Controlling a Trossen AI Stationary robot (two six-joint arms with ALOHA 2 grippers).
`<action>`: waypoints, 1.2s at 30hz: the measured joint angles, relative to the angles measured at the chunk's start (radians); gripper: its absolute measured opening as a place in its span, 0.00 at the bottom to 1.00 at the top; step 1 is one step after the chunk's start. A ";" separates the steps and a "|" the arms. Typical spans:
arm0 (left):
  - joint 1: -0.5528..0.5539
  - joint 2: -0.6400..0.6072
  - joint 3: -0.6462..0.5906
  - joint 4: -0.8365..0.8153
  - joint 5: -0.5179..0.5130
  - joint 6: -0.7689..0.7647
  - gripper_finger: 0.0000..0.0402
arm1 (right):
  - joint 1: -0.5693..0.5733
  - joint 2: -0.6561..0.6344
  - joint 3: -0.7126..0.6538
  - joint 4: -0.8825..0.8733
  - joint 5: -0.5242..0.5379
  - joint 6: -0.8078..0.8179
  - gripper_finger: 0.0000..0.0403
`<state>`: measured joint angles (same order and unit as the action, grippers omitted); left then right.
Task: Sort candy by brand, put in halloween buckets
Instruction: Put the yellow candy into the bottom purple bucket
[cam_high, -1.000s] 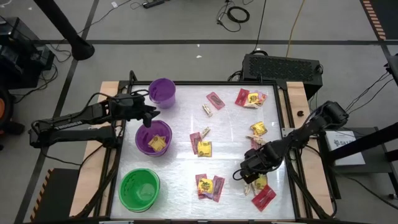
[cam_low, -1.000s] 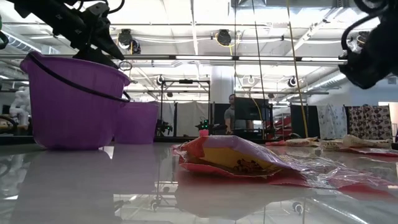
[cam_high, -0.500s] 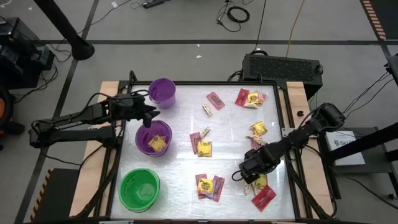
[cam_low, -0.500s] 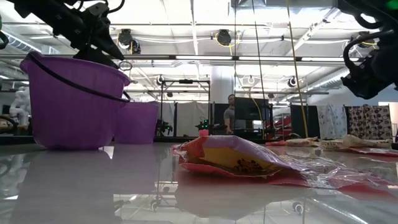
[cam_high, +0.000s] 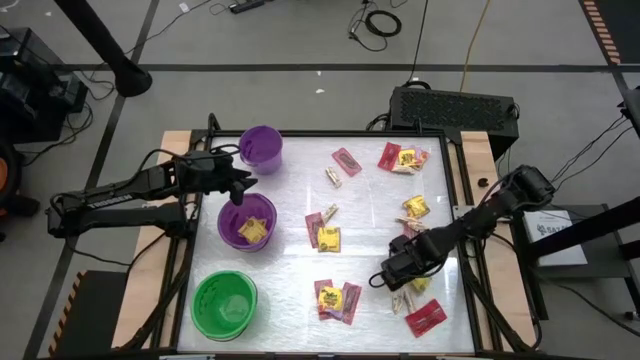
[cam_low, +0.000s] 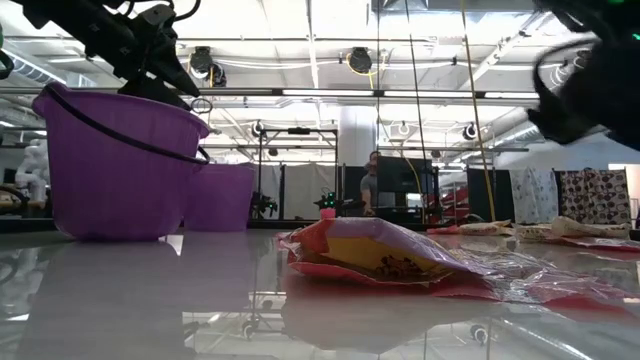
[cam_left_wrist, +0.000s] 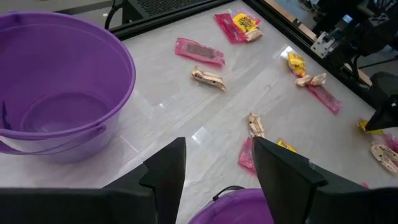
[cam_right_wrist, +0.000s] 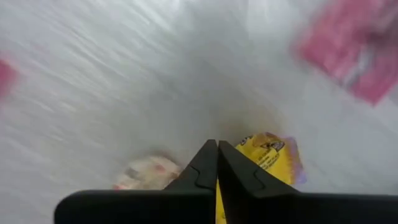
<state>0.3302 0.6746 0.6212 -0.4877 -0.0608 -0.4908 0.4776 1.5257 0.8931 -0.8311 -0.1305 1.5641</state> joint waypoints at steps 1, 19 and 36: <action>0.000 0.000 0.000 0.000 0.000 0.000 0.48 | -0.009 0.000 0.022 -0.011 0.024 -0.009 0.00; 0.000 0.000 0.000 -0.004 0.001 0.029 0.48 | -0.315 0.039 0.393 0.925 0.403 -1.125 0.00; 0.002 0.000 0.000 -0.197 -0.107 0.037 0.48 | -0.446 0.607 0.628 1.568 0.073 -1.178 0.00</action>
<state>0.3325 0.6749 0.6212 -0.6850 -0.1676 -0.4539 0.0319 2.1323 1.5215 0.7373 -0.0574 0.3860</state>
